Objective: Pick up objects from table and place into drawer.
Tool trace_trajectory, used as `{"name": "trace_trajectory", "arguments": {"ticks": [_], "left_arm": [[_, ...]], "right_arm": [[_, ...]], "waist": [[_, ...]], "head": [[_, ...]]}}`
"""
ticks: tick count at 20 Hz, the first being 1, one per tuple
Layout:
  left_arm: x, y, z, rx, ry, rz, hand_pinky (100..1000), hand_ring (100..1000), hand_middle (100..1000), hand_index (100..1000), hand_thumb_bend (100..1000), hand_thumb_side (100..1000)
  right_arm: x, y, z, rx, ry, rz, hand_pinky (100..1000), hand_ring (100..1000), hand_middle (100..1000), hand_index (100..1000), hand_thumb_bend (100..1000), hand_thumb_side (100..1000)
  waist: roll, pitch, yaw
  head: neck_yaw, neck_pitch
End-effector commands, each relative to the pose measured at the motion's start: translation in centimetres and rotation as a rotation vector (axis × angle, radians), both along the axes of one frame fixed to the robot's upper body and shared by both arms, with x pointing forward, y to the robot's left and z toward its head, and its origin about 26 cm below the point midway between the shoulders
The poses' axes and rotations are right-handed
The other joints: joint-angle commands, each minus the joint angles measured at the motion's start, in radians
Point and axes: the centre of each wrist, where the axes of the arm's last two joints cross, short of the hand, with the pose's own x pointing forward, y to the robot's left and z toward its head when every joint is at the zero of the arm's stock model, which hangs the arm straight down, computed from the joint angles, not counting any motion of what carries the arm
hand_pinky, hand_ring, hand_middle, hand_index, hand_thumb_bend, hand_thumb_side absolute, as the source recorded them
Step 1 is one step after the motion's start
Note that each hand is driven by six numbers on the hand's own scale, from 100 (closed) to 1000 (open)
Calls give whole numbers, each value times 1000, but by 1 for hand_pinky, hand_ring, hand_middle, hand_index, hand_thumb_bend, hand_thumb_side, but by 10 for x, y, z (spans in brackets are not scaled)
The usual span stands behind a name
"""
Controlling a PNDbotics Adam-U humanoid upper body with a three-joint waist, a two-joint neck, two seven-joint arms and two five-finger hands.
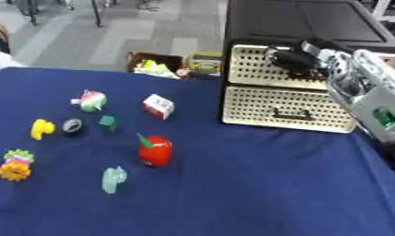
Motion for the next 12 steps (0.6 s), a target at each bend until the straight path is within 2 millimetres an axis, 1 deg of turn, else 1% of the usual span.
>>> {"name": "trace_trajectory", "arguments": {"ticks": [1,6,12], "left_arm": [[-5,3,7,1,-30,8,571,632,594,791,100,688],[-5,5,6,1,-24,12,572,633,595,790,100,687],[-5,6,4,0,-20,17,573,633,595,790,100,687]], "right_arm": [[-4,-11,10,22,-19,4,791,810,812,789,100,1000],[-36,-11,26,23,-130,68,791,807,806,789,100,1000],[-68,-14,41,-19,-280,72,786,803,802,790,100,1000]], "waist": [[3,-24,-7],[1,-37,-14],[3,-53,-19]], "head": [[4,9],[15,14],[30,17]]}}
